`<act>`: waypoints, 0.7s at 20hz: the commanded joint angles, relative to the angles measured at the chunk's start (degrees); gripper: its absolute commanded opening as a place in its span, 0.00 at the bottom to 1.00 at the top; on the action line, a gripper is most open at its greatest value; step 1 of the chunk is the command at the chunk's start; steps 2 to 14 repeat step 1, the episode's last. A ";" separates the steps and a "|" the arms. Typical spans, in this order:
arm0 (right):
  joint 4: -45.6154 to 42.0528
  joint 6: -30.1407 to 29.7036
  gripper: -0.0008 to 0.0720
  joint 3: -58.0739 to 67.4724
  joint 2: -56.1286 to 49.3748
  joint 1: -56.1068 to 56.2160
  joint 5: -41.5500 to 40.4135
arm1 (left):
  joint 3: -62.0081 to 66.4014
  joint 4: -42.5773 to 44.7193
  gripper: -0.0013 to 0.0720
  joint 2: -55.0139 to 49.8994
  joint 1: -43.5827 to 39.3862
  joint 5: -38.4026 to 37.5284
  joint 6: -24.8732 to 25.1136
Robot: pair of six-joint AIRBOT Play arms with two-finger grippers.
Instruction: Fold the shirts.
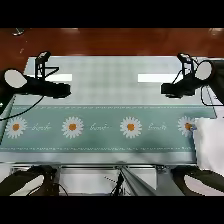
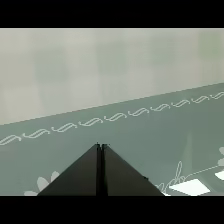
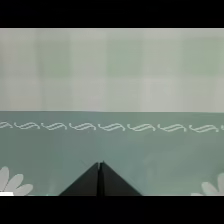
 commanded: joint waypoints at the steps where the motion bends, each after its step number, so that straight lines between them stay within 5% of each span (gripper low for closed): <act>1: -0.04 0.00 0.04 0.00 -0.04 0.04 0.09 | 0.00 0.04 0.04 -0.07 -0.02 0.02 -0.02; 14: -0.04 0.00 0.04 0.00 -0.04 0.04 0.09 | 0.00 0.04 0.04 -0.07 -0.02 0.02 -0.02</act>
